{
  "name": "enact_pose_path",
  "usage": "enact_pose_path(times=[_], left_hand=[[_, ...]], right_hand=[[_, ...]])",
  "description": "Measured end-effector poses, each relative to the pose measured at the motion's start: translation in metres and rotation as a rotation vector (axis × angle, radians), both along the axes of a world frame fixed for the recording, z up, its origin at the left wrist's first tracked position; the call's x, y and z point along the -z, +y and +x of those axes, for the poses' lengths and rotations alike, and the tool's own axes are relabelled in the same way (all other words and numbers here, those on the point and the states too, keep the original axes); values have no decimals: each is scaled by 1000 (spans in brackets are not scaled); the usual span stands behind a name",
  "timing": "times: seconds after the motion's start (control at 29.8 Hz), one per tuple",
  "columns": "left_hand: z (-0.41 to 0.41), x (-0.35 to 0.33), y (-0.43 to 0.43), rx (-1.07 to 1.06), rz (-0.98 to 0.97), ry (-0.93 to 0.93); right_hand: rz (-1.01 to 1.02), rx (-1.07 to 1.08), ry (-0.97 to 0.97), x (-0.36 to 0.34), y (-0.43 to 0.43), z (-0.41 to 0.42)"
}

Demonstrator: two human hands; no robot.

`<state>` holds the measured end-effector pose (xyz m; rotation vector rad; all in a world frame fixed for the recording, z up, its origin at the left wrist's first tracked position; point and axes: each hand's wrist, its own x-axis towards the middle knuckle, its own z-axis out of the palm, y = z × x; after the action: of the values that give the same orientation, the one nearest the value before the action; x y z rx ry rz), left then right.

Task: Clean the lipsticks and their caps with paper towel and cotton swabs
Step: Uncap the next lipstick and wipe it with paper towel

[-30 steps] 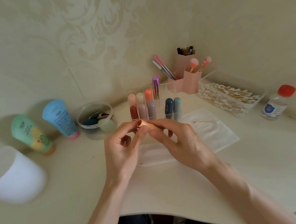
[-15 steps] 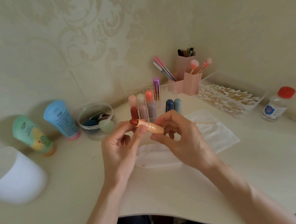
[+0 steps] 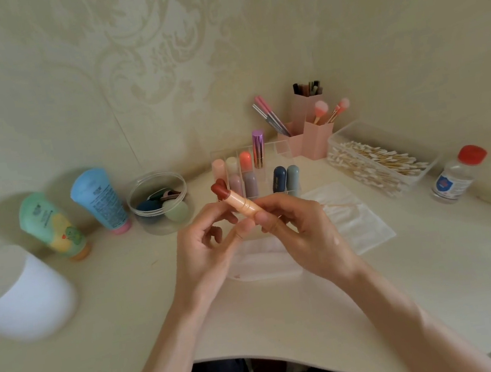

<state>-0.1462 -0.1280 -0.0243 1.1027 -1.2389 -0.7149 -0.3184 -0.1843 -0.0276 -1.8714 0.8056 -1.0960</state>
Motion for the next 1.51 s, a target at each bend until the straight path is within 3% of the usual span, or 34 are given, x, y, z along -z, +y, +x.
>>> enact_pose_path(times=[0.2,0.3,0.4,0.5,0.8,0.94,1.11,1.34,1.51], left_hand=[[4,-3,4,-88,-56,40],[10,-7,8,-129,-68,144],[14,-11,8,-209,-48,248],[17,-11,9,-262,-10,313],[22,-10,12,-261,8,273],[23,-8,13,-232,32,277],[19,-10,14,-146,68,258],[10,-11,18,-10,121,287],[8,-10,18,-12,122,284]], right_hand=[[-8,6,22,-6,-1,-5],[-112,68,211,0,-3,-9],[-272,-5,417,9,2,-3],[-375,-26,502,18,3,3],[-281,-23,494,11,-5,-13],[-330,-65,541,13,1,-4],[-301,-25,458,10,-2,-7],[34,0,77,-18,1,-13],[578,-99,-205,-36,12,-17]])
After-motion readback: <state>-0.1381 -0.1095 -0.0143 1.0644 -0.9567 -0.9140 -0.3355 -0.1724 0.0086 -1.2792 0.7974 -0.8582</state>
